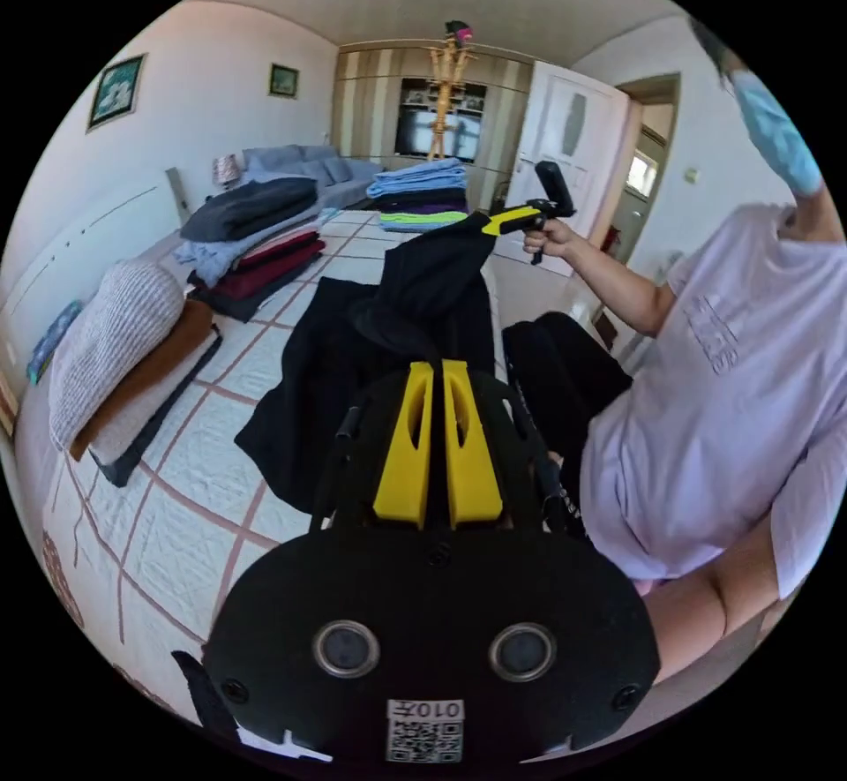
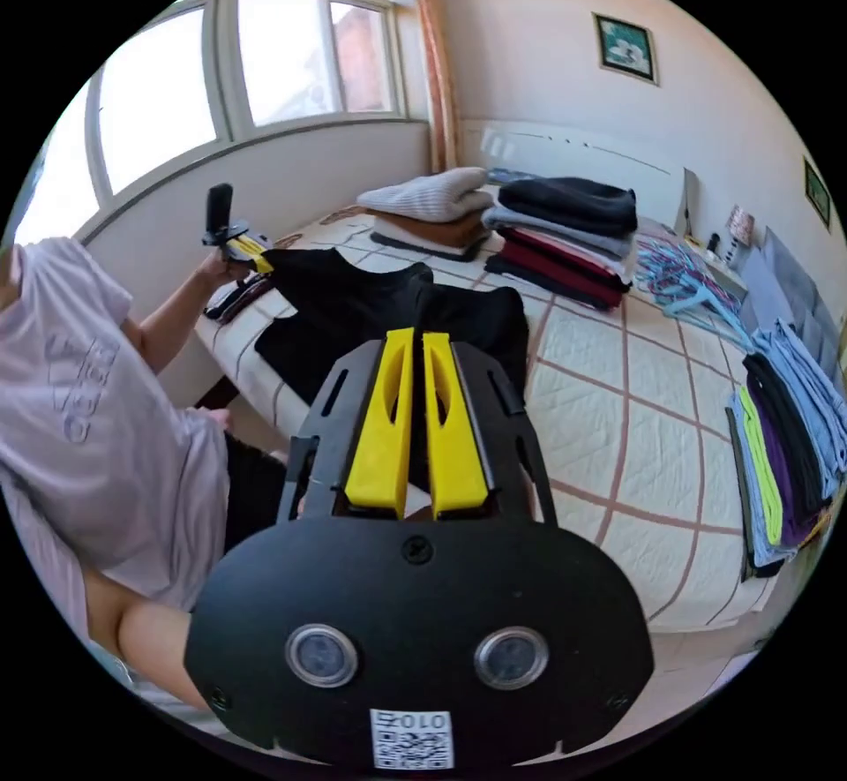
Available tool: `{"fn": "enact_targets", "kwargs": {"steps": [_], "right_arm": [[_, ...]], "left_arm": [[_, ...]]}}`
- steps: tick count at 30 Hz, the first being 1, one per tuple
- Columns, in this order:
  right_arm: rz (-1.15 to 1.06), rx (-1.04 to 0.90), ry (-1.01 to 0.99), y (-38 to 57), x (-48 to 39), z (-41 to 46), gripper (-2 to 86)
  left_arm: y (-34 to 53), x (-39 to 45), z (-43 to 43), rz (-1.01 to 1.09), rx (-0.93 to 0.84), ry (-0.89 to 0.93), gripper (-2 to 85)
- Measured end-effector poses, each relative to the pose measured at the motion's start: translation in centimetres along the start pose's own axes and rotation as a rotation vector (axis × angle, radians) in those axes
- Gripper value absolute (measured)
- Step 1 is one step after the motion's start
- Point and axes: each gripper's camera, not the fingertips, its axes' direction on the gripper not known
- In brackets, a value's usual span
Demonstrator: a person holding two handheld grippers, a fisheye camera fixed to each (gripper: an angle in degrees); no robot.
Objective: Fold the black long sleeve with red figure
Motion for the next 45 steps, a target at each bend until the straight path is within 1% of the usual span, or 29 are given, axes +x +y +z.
{"fn": "enact_targets", "kwargs": {"steps": [1,2,3,4,5,7,10,11,14,16,19,21,22,23,24,26,28,29,32,34,38,40,42,45], "right_arm": [[-0.014,-0.029,0.007,2.0,-1.5,0.1,2.2],[0.029,-0.103,0.034,4.0,-2.2,1.3,2.3],[0.071,-0.15,0.053,5.0,-2.2,2.2,2.4],[0.188,-0.248,0.077,6.8,-1.8,4.4,2.6],[0.29,-0.313,0.087,8.4,-1.6,6.5,2.8],[0.34,-0.336,0.119,9.9,-2.5,8.9,3.4],[0.307,-0.398,0.32,10.1,-4.8,12.2,6.1],[0.286,-0.423,0.39,9.8,-5.6,13.2,7.7],[0.215,-0.406,0.511,9.0,-7.3,13.9,11.1],[0.191,-0.36,0.533,9.0,-8.3,13.8,11.9],[0.169,-0.275,0.55,9.4,-9.8,13.7,12.4],[0.135,-0.23,0.492,9.6,-10.8,14.0,12.6],[0.09,-0.21,0.415,9.5,-11.6,14.5,12.6],[0.046,-0.215,0.349,9.3,-12.3,15.6,12.5],[0.025,-0.229,0.328,9.3,-12.6,16.5,12.4],[-0.084,-0.368,0.319,10.0,-14.0,21.5,11.9],[-0.129,-0.455,0.348,11.6,-14.8,25.6,11.2],[-0.139,-0.453,0.378,12.7,-15.2,27.4,10.4],[-0.139,-0.39,0.441,14.8,-16.4,28.6,7.1],[-0.133,-0.357,0.449,15.8,-17.0,28.4,4.7],[-0.114,-0.279,0.472,17.7,-18.9,26.0,2.9],[-0.107,-0.223,0.492,18.2,-20.1,24.2,2.4],[-0.112,-0.166,0.525,18.6,-21.7,22.5,2.1],[-0.146,-0.101,0.575,19.0,-24.8,20.7,1.8]], "left_arm": [[1.2,1.9,0.3,0.017,-0.048,0.01,0.0],[1.8,2.5,0.7,0.004,-0.079,0.015,0.0],[3.3,2.9,2.2,-0.053,-0.144,0.026,0.0],[4.8,2.7,3.9,-0.137,-0.197,0.043,-0.1],[5.5,2.4,4.7,-0.182,-0.211,0.054,-0.1],[7.1,1.8,5.9,-0.32,-0.136,0.046,-0.1],[7.5,0.4,5.2,-0.446,-0.006,0.011,-0.1],[7.5,0.1,5.1,-0.464,0.008,0.005,-0.1],[6.7,-1.0,4.5,-0.486,0.011,-0.033,-0.2],[6.0,-1.3,4.0,-0.483,0.008,-0.079,-0.2],[5.8,-1.9,4.0,-0.522,0.03,-0.074,-0.2],[5.9,-2.2,4.3,-0.554,0.04,-0.063,-0.1],[5.8,-2.4,4.5,-0.569,0.041,-0.055,-0.1],[5.7,-2.4,4.6,-0.575,0.041,-0.051,-0.1],[5.4,-2.4,4.7,-0.581,0.04,-0.048,-0.1],[4.9,-2.3,4.7,-0.58,0.041,-0.05,0.0],[4.0,-1.9,4.6,-0.569,0.038,-0.057,0.2],[3.8,-1.8,4.5,-0.565,0.035,-0.058,0.3],[2.3,0.1,4.3,-0.48,0.011,-0.082,1.2],[0.9,2.5,4.5,-0.365,-0.047,-0.125,2.9],[-1.2,5.6,5.9,-0.226,-0.17,-0.163,7.6],[-2.6,7.5,6.7,-0.164,-0.225,-0.219,10.5],[-3.7,8.8,7.2,-0.116,-0.242,-0.225,11.1],[-5.3,10.4,7.8,-0.073,-0.263,-0.241,8.4]]}}
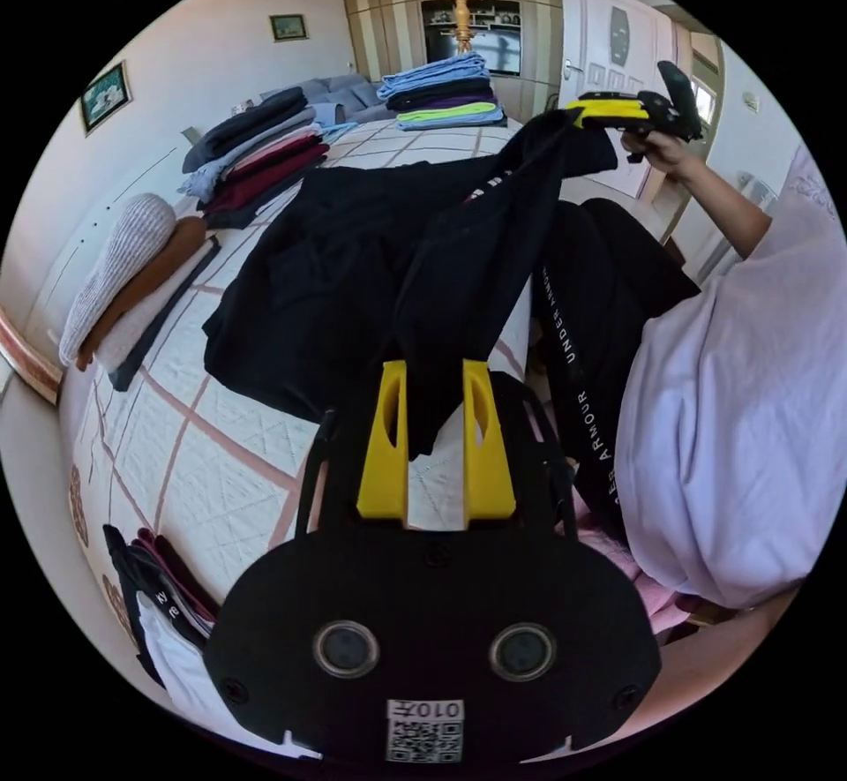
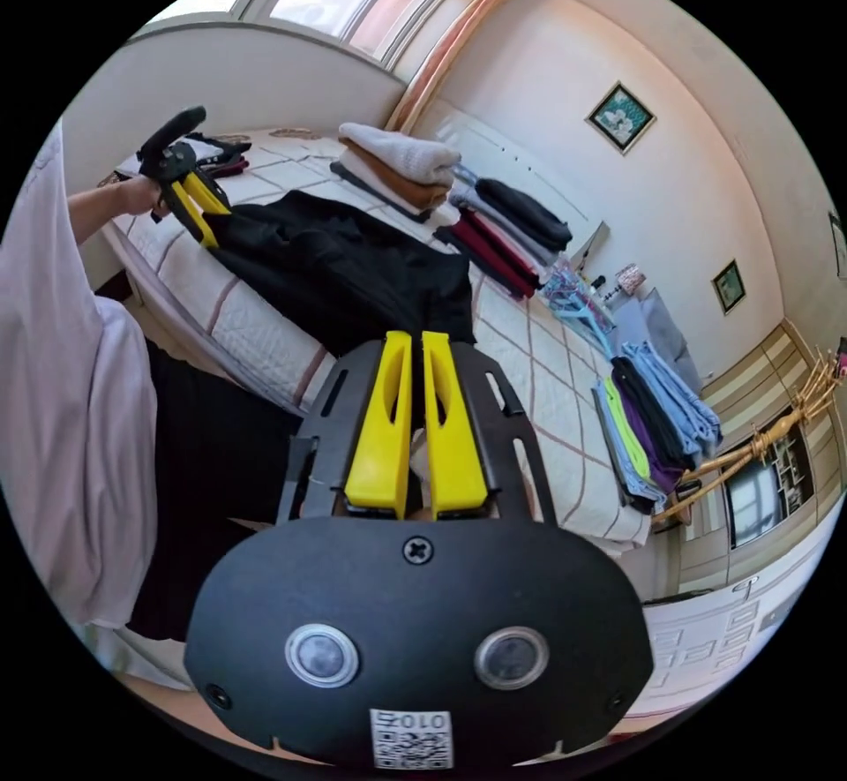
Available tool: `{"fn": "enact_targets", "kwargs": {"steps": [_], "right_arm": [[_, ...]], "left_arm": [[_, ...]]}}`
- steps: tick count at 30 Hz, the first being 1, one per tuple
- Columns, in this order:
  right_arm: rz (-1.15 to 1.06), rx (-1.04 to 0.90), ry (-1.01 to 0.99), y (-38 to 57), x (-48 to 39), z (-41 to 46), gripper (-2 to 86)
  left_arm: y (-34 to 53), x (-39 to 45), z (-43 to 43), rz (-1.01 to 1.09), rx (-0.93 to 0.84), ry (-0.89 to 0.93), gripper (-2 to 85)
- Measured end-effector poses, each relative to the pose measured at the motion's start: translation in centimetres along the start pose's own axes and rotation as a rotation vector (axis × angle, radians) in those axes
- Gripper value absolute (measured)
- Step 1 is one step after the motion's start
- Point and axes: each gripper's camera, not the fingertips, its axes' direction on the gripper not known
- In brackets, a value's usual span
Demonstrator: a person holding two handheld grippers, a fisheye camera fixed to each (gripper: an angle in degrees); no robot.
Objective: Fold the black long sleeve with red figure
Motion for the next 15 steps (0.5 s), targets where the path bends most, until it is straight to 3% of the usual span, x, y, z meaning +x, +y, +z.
{"fn": "enact_targets", "kwargs": {"steps": [5,10,15], "right_arm": [[-0.074,0.019,0.133,0.7,-4.9,-1.7,1.6],[0.015,0.024,0.154,2.1,-4.5,-1.6,2.0],[0.07,0.188,0.268,0.9,-3.3,-7.2,2.8]], "left_arm": [[-2.1,1.3,-3.3,-0.013,0.018,-0.117,1.9],[-4.0,-0.5,-19.0,-0.089,0.41,-0.226,0.0],[-8.7,2.6,-32.3,0.027,0.615,-0.425,-0.3]]}}
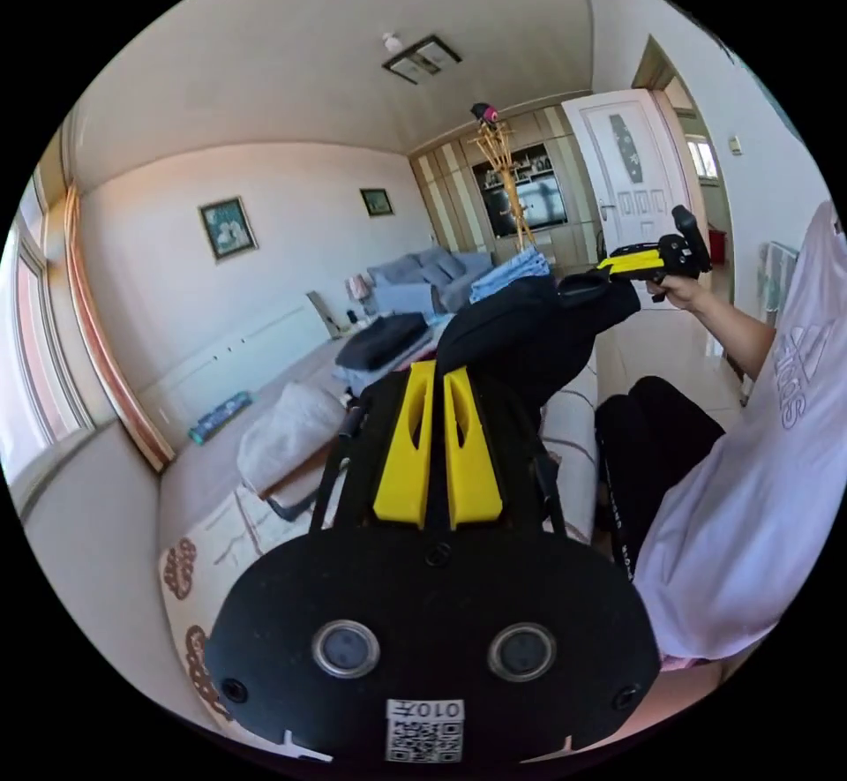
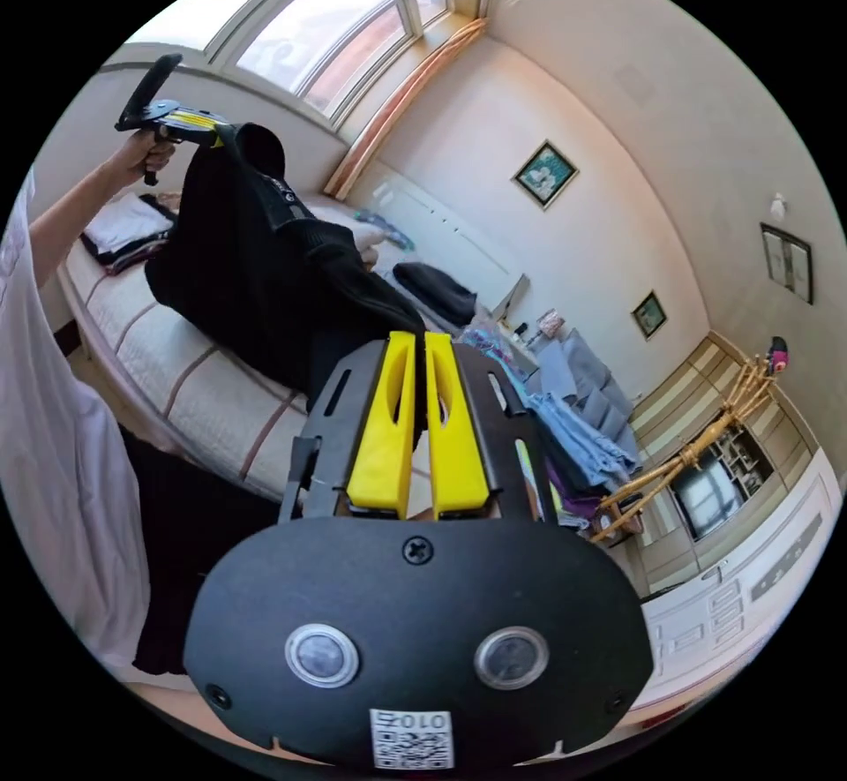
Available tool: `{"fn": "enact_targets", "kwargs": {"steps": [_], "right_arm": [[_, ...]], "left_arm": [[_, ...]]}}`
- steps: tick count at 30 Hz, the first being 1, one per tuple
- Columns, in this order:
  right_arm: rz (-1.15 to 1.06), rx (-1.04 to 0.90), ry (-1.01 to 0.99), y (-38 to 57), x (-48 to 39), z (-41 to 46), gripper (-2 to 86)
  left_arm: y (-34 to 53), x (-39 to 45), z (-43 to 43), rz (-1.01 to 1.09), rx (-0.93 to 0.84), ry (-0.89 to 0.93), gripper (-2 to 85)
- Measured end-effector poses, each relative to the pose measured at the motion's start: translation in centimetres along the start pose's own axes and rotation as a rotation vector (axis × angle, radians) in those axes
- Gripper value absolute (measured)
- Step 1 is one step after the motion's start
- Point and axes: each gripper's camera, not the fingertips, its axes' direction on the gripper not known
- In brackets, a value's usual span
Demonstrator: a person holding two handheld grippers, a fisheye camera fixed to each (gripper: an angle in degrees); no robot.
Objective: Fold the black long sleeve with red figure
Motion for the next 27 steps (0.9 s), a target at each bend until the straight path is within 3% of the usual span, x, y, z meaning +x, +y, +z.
{"fn": "enact_targets", "kwargs": {"steps": [6,10,14,17,20,24,27], "right_arm": [[0.096,0.308,0.136,-1.9,3.8,-13.2,3.2],[0.094,0.5,0.209,-1.3,4.3,-21.7,3.3],[0.052,0.485,0.294,-1.9,3.8,-24.9,3.5],[0.057,0.445,0.303,-1.6,3.9,-23.7,3.5],[0.076,0.33,0.235,-0.7,4.9,-19.2,3.5],[0.111,0.078,0.221,-0.2,8.5,-10.6,3.4],[0.21,0.0,0.239,-1.7,14.2,-6.5,3.3]], "left_arm": [[-11.9,2.3,-12.9,0.175,0.262,-0.262,-0.3],[-16.3,1.8,-20.2,0.212,0.415,-0.242,-0.3],[-19.8,0.5,-21.1,0.225,0.436,-0.191,-0.4],[-21.4,-1.7,-17.8,0.179,0.408,-0.131,-0.4],[-21.6,-4.9,-9.1,0.101,0.285,0.044,-0.4],[-21.4,-10.1,8.5,-0.014,0.12,0.297,-0.4],[-24.6,-13.0,17.5,-0.057,0.127,0.416,-0.4]]}}
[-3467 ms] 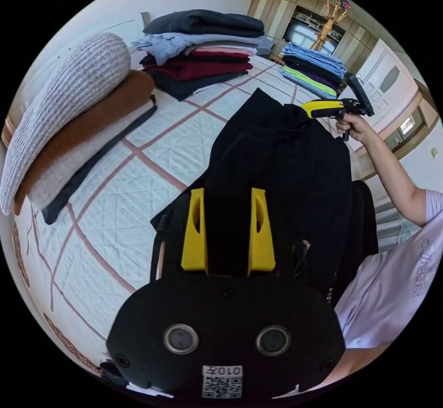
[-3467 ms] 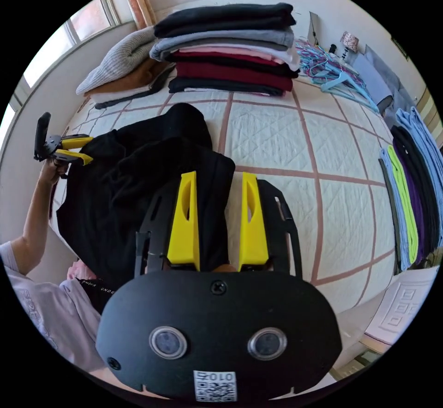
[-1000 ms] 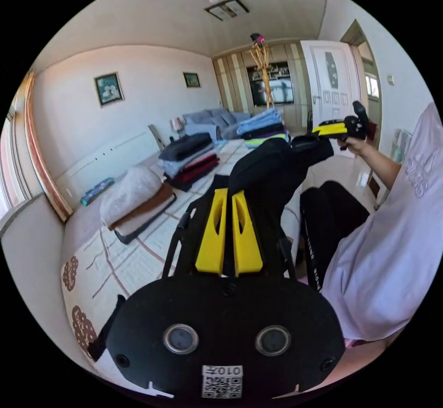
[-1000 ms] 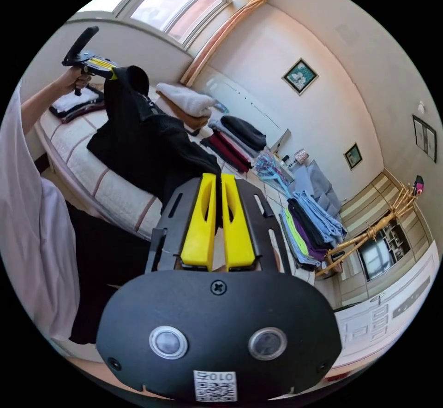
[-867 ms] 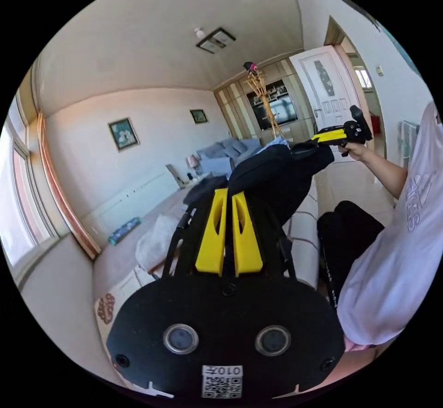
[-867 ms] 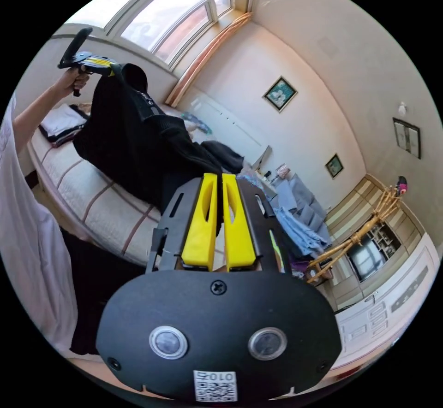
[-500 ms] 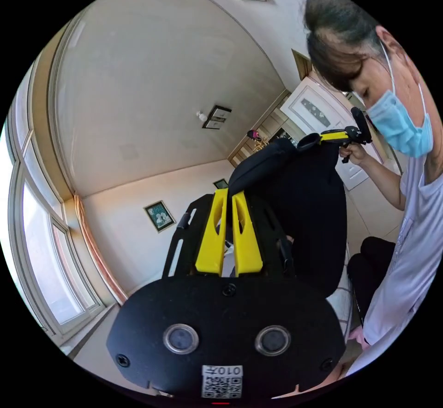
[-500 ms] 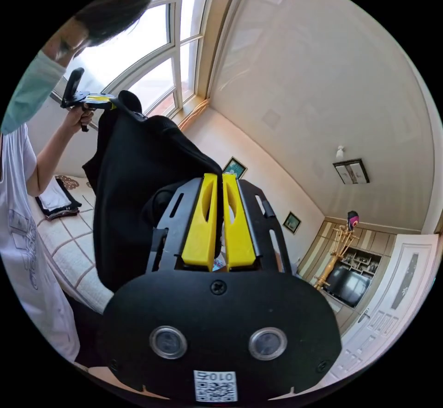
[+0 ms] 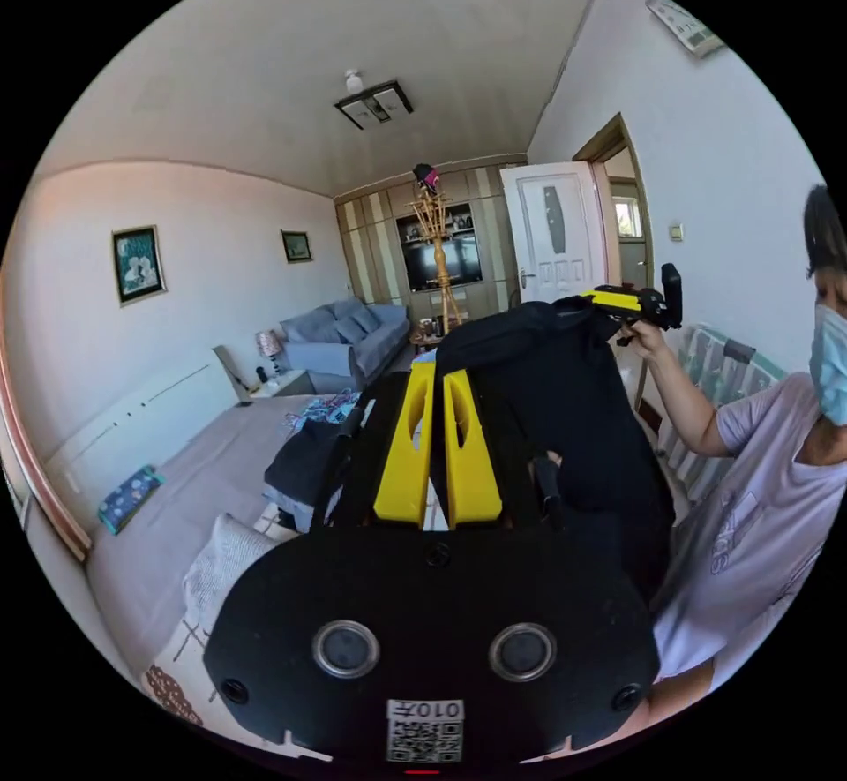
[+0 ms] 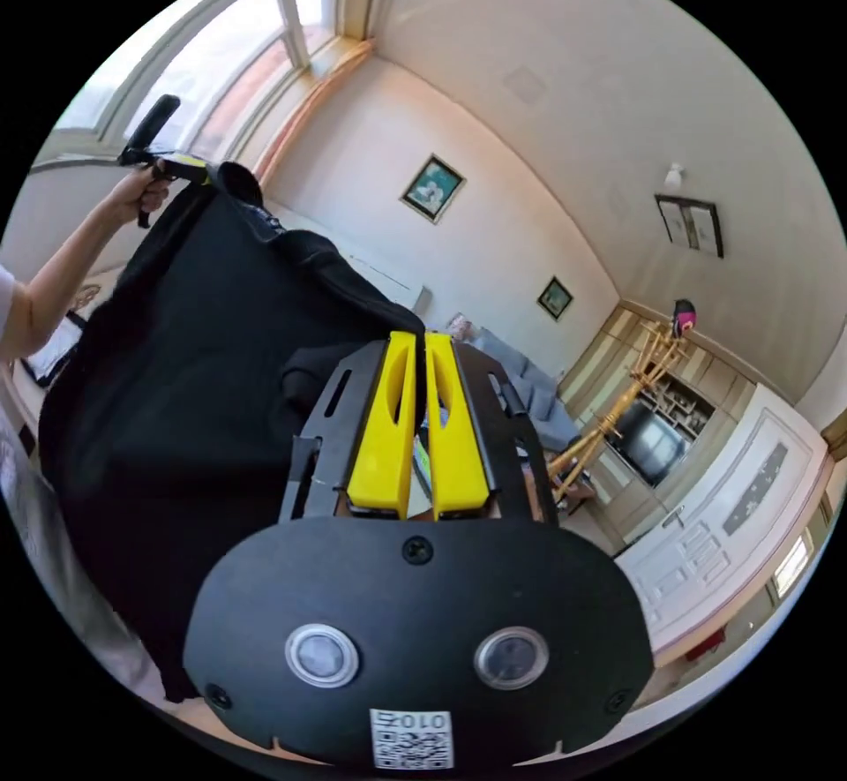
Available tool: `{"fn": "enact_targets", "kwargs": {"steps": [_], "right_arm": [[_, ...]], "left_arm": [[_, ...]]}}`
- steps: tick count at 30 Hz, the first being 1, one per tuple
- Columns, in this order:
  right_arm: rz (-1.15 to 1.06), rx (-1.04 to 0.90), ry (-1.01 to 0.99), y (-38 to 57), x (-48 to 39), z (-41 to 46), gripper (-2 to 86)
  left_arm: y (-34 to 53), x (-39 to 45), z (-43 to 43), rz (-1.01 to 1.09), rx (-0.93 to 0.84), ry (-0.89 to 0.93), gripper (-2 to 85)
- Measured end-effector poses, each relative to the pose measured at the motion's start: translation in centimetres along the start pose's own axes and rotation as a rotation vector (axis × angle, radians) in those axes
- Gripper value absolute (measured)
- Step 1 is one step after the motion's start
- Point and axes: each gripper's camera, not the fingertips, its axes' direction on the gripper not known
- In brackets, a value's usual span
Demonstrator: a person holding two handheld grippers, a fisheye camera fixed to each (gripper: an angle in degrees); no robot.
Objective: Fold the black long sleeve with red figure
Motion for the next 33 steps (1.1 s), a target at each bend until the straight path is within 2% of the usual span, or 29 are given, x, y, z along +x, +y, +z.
{"fn": "enact_targets", "kwargs": {"steps": [4,7,10,12,14,18,20,24,26,28,33], "right_arm": [[0.035,0.056,0.263,-5.7,2.7,-1.5,3.3],[0.1,0.111,0.281,-7.5,3.3,-2.8,3.3],[0.121,0.164,0.106,-6.5,2.5,-1.6,3.4],[0.121,0.127,0.016,-5.2,1.0,1.1,3.4],[0.117,0.021,-0.073,-2.7,-2.2,5.5,3.4],[0.076,-0.136,-0.3,1.5,-8.9,11.7,3.5],[0.037,-0.26,-0.521,4.2,-13.6,16.0,3.5],[0.038,-0.467,-0.828,7.1,-17.3,22.5,3.5],[0.076,-0.479,-0.928,6.7,-17.3,24.6,3.6],[0.063,-0.453,-0.902,5.0,-16.7,25.2,3.6],[-0.04,-0.391,-0.942,0.4,-16.8,25.9,3.7]], "left_arm": [[-4.5,-2.3,3.0,0.091,0.085,-0.032,-0.4],[-3.7,-5.3,4.8,0.077,0.082,0.019,-0.3],[0.7,-9.5,8.1,0.036,-0.025,0.006,-0.3],[4.8,-12.4,9.7,-0.001,-0.05,0.03,-0.3],[9.2,-15.3,11.6,-0.056,-0.101,0.089,-0.4],[22.7,-21.3,18.1,-0.265,-0.326,0.149,-0.4],[29.6,-23.4,20.4,-0.377,-0.406,0.151,-0.3],[43.9,-26.7,23.1,-0.617,-0.508,0.176,-0.3],[47.7,-27.5,22.2,-0.679,-0.476,0.157,-0.3],[50.7,-28.8,19.5,-0.739,-0.381,0.13,-0.3],[53.0,-30.0,14.9,-0.737,-0.31,0.018,-0.1]]}}
